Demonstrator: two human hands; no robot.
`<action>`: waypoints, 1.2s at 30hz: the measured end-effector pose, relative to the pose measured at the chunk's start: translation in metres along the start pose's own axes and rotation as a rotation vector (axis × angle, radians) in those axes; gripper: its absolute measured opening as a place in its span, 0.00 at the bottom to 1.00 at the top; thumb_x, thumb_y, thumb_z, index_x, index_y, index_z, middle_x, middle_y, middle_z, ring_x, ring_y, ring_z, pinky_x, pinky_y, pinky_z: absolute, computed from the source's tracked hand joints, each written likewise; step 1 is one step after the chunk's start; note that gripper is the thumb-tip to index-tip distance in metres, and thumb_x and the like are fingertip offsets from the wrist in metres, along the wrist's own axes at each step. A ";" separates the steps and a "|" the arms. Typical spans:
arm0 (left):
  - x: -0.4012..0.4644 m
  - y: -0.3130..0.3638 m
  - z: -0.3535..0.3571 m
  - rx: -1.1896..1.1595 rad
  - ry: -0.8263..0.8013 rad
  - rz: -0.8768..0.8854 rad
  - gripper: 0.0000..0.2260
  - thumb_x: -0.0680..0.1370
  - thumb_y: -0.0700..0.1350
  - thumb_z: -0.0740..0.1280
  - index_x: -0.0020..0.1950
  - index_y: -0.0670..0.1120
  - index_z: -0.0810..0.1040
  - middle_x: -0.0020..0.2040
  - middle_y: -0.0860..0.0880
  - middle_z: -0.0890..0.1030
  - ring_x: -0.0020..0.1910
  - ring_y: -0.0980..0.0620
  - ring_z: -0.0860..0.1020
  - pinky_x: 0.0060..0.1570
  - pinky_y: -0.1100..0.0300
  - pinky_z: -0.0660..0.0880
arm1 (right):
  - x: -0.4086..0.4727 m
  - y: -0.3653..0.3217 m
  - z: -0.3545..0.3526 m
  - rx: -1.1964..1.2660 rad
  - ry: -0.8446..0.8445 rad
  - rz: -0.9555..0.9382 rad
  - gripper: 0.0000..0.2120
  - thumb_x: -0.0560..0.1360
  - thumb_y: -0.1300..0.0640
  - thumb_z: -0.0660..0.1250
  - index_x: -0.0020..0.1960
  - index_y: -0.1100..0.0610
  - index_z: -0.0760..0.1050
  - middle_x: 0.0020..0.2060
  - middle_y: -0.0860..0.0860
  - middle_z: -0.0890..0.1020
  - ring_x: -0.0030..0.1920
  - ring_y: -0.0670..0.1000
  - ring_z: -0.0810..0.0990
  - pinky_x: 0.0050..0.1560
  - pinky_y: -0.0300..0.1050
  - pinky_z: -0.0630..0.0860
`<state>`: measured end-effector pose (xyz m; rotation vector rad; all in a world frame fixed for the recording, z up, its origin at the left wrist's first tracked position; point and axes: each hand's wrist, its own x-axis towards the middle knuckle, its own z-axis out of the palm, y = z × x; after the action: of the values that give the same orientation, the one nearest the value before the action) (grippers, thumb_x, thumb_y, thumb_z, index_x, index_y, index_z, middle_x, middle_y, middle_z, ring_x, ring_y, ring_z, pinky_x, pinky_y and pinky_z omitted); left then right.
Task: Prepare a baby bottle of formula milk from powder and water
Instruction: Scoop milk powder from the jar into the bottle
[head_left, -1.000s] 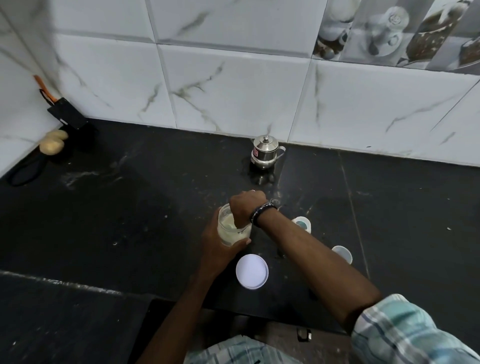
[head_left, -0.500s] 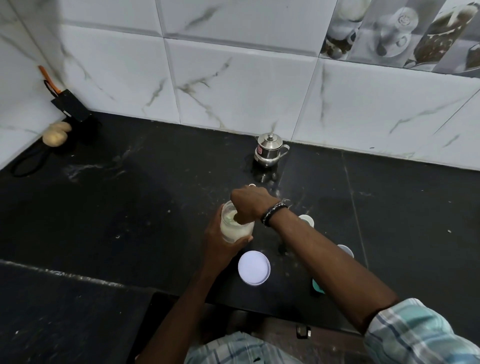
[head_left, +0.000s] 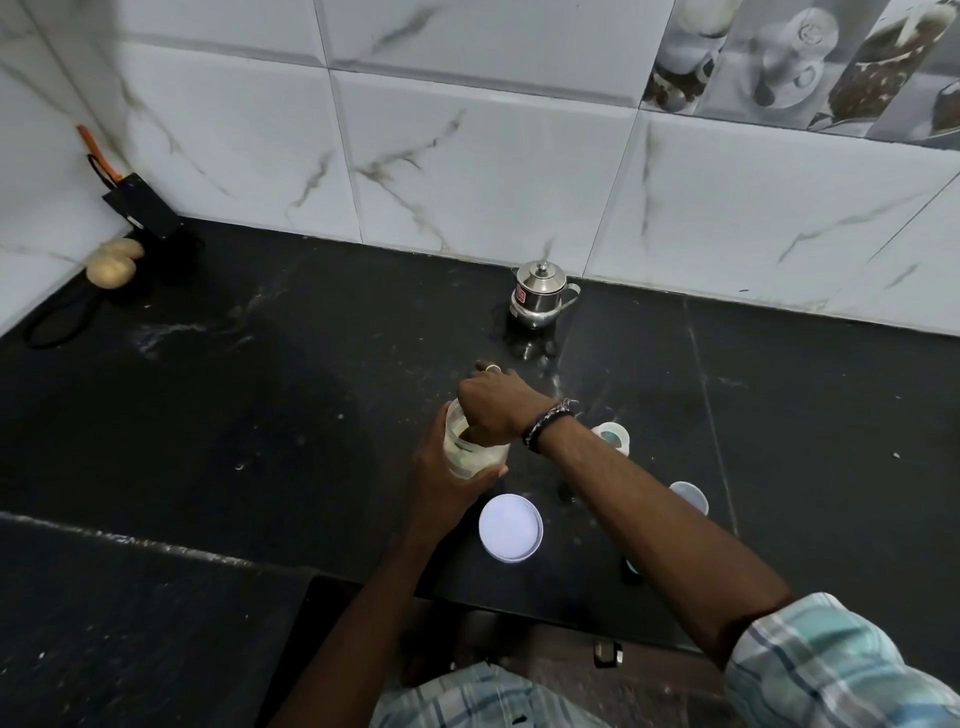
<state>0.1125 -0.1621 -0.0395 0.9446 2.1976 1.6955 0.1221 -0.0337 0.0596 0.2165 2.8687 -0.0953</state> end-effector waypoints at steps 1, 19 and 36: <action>0.000 -0.002 0.000 0.003 -0.002 0.000 0.41 0.60 0.59 0.78 0.70 0.58 0.66 0.63 0.64 0.74 0.62 0.69 0.73 0.61 0.70 0.69 | 0.000 0.001 0.000 0.035 -0.012 -0.008 0.16 0.72 0.50 0.71 0.50 0.62 0.78 0.56 0.58 0.80 0.68 0.65 0.71 0.67 0.63 0.68; 0.001 0.000 -0.005 0.000 -0.014 -0.008 0.40 0.61 0.49 0.84 0.70 0.54 0.71 0.63 0.57 0.78 0.63 0.56 0.77 0.62 0.60 0.74 | -0.041 0.058 -0.018 0.537 0.054 0.104 0.23 0.77 0.49 0.69 0.35 0.68 0.73 0.29 0.54 0.71 0.29 0.49 0.67 0.29 0.40 0.65; 0.004 0.063 0.017 0.013 0.060 0.213 0.61 0.59 0.60 0.82 0.80 0.49 0.49 0.81 0.52 0.52 0.80 0.50 0.47 0.75 0.67 0.50 | -0.095 0.108 -0.013 0.791 0.273 0.155 0.24 0.77 0.52 0.70 0.26 0.56 0.66 0.24 0.47 0.68 0.46 0.64 0.82 0.56 0.59 0.77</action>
<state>0.1404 -0.1380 0.0142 1.1835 2.2163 1.8244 0.2260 0.0610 0.0923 0.6330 2.8943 -1.2528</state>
